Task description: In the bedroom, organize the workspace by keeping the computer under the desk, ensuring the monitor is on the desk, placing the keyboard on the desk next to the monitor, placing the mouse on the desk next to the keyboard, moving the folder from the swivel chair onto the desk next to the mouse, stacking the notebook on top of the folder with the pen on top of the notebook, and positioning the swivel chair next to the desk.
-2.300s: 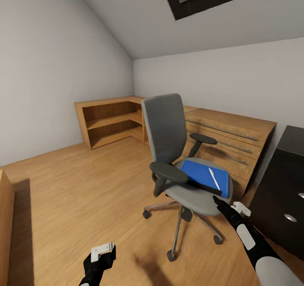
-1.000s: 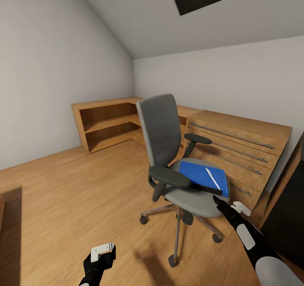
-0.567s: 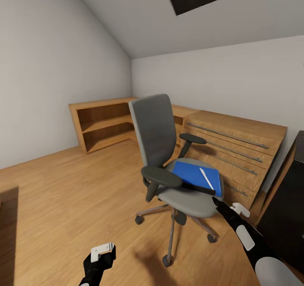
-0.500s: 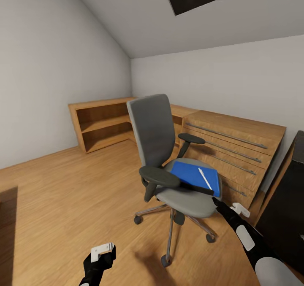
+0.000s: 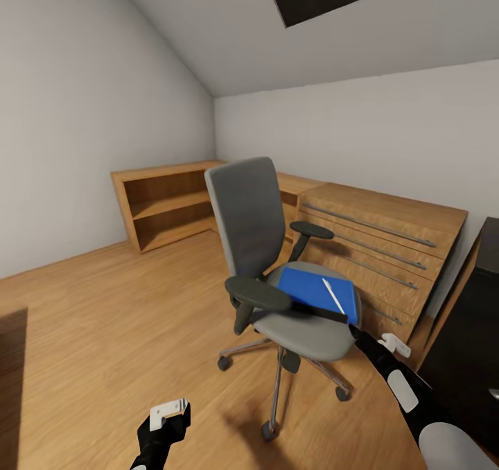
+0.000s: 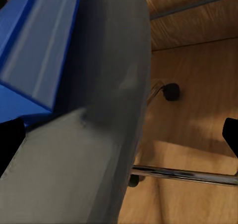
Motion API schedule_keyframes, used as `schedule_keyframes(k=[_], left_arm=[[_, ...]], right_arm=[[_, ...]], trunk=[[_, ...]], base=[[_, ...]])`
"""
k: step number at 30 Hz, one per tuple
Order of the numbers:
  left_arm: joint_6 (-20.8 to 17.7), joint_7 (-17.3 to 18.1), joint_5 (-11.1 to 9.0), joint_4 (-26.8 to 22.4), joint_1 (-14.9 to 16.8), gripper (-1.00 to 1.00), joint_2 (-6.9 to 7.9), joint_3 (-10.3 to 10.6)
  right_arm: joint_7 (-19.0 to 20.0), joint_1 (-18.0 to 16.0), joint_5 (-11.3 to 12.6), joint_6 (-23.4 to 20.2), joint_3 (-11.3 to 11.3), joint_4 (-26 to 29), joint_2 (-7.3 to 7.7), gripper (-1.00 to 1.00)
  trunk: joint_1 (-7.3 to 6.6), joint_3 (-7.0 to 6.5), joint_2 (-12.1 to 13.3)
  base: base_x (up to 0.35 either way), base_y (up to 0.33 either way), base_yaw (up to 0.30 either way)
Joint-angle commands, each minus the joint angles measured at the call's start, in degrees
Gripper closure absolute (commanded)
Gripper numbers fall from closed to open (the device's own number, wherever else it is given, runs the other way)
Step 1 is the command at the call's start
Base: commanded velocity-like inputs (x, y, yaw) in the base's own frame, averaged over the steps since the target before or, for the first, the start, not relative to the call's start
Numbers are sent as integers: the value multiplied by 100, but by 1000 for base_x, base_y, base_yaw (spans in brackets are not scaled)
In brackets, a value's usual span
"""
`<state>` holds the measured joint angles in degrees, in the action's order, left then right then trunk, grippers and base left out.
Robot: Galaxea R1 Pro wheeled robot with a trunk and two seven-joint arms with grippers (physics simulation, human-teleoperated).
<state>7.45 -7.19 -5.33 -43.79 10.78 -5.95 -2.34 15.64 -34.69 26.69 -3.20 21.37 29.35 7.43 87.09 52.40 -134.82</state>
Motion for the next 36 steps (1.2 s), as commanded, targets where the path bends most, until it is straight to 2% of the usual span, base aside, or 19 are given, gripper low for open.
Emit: schedule_keyframes(k=[1, 3, 15, 30, 36], left_arm=[[20, 0, -56, 2, 3, -100, -3, -3], [20, -1, -56, 2, 3, -100, -3, -3], [20, 6, -56, 11, 3, -100, -3, -3], [20, 7, -56, 67, 3, -100, -3, 5], [24, 22, -56, 104, 1, -100, -3, 5]], right_arm=[[35, -3, 50, -33, 25, 0, -3, -100], [34, -3, 48, -32, 25, 0, -4, -100], [27, -3, 47, -32, 24, 0, -5, -100], [26, -3, 45, -32, 25, 0, -5, -100], [26, -3, 32, 114, 19, -30, -14, -100]], trunk=[[-24, -13, 39], [-68, -49, 120], [-68, -49, 120], [-68, -50, 120], [-68, -77, 120]], base=[[0, 0, 0], [0, 0, 0], [0, 0, 0], [-253, -147, 0], [-94, -69, -89]])
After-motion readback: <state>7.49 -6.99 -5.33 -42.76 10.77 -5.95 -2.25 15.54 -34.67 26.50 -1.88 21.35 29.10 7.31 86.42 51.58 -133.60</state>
